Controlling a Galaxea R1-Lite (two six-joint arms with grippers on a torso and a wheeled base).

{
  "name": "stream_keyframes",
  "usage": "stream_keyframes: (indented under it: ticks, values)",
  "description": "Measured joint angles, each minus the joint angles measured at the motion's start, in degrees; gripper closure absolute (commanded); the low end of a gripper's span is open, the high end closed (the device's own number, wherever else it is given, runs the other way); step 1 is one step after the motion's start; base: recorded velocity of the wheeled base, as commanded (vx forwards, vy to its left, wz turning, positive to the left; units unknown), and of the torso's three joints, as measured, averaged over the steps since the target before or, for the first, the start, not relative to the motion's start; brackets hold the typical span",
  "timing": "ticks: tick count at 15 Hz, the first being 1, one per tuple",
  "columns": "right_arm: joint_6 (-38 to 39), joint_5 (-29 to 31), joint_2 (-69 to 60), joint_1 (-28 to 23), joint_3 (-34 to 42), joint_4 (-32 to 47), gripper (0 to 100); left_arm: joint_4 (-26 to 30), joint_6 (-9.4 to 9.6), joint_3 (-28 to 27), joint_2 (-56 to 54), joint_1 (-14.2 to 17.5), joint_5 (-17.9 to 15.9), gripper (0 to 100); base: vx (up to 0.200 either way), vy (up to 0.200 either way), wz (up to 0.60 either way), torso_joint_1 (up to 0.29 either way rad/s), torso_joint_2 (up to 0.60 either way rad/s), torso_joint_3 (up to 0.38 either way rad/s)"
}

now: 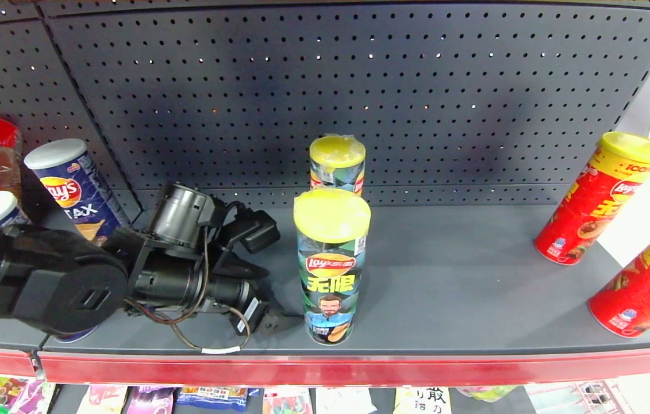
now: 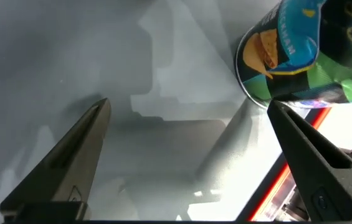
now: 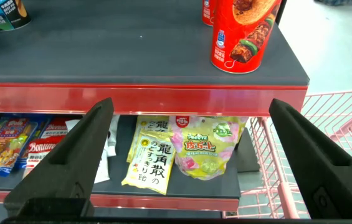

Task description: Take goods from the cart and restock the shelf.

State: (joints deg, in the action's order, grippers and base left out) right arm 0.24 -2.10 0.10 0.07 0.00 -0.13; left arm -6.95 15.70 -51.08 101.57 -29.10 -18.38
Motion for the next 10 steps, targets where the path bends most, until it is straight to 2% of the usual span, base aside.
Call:
stream_keyframes:
  ticks: [2, 5, 8, 10]
  values:
    - [0.0, 0.0, 0.0, 0.0, 0.0, 0.0, 0, 0.1, -0.05, 0.5, -0.5, 0.7, 0.1, 0, 0.000, 0.000, 0.00, 0.000, 0.00, 0.000]
    - [-0.1, 0.0, 0.0, 0.0, 0.0, 0.0, 0, 0.0, -0.33, 3.1, -5.0, 4.5, 0.1, 0, 0.000, 0.000, 0.00, 0.000, 0.00, 0.000]
    - [-0.1, 0.0, 0.0, 0.0, 0.0, 0.0, 0, 0.1, -0.98, 10.4, -15.7, 9.4, 0.0, 0, 0.000, 0.000, 0.00, 0.000, 0.00, 0.000]
    - [0.1, 0.0, 0.0, 0.0, 0.0, 0.0, 0, 0.7, -3.47, 16.9, -27.7, 13.1, 0.1, 0, 0.000, 0.000, 0.00, 0.000, 0.00, 0.000]
